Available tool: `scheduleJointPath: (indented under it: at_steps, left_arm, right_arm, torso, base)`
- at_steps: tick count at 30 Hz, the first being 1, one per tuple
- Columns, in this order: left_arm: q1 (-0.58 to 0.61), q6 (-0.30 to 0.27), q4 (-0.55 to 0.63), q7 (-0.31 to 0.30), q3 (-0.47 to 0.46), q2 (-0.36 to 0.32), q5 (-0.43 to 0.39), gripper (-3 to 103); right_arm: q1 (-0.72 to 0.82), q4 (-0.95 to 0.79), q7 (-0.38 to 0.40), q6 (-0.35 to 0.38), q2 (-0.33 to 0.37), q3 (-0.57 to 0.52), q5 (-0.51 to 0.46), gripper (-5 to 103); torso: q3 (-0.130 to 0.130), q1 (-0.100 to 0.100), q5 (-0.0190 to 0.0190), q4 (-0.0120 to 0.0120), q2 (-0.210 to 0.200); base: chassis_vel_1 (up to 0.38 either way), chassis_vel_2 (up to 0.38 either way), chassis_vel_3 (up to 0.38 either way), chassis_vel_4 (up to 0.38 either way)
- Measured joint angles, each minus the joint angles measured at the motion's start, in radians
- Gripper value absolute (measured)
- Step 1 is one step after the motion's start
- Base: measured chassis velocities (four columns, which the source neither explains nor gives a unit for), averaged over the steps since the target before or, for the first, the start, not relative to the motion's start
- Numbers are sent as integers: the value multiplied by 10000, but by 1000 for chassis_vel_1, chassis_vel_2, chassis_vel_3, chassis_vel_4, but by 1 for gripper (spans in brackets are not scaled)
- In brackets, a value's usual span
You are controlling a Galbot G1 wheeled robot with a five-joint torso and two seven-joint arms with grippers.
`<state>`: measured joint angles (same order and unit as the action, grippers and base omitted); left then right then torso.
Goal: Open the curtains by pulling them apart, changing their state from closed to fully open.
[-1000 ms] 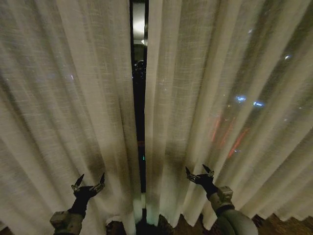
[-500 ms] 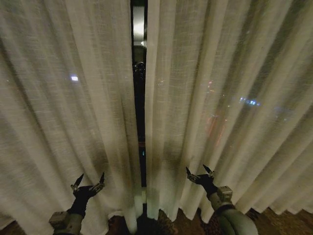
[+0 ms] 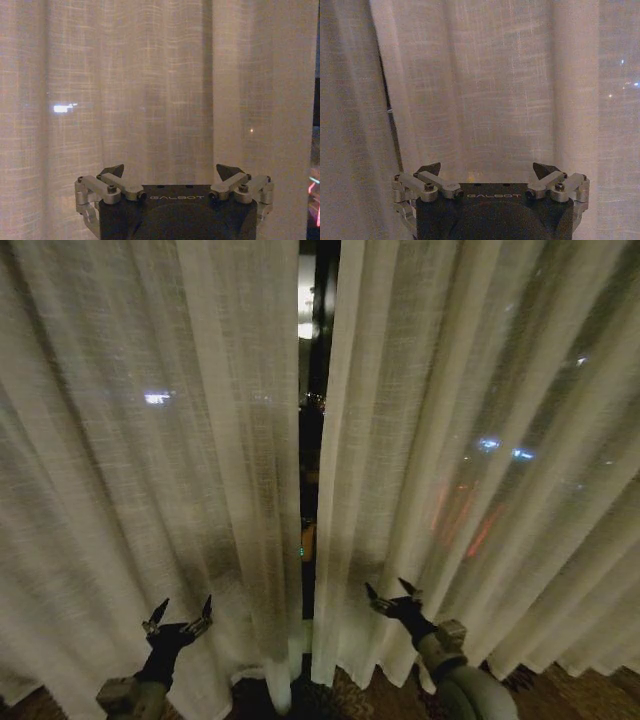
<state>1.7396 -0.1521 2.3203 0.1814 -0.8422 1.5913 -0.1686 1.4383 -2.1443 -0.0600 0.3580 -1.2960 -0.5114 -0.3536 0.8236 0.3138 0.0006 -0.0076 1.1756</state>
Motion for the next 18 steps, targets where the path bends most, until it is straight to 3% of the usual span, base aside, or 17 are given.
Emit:
scheduleJointPath:
  at_steps: [11, 18]
  left_arm:
    - [134, -36, 200, -76, -263, 3, 0, 100]
    - [78, -19, 145, -150, -270, 1, -90, 100]
  right_arm:
    - [-1021, 1103, 187, -24, 372, 799, -1007, 100]
    - [-1588, 1411, 324, 3, 271, 1551, -1044, 100]
  torso:
    - [-1, 0, -5, 0, 0]
    - [0, 0, -4, 0, 0]
  base:
    - [0, 0, 0, 0]
    - [0, 0, 0, 0]
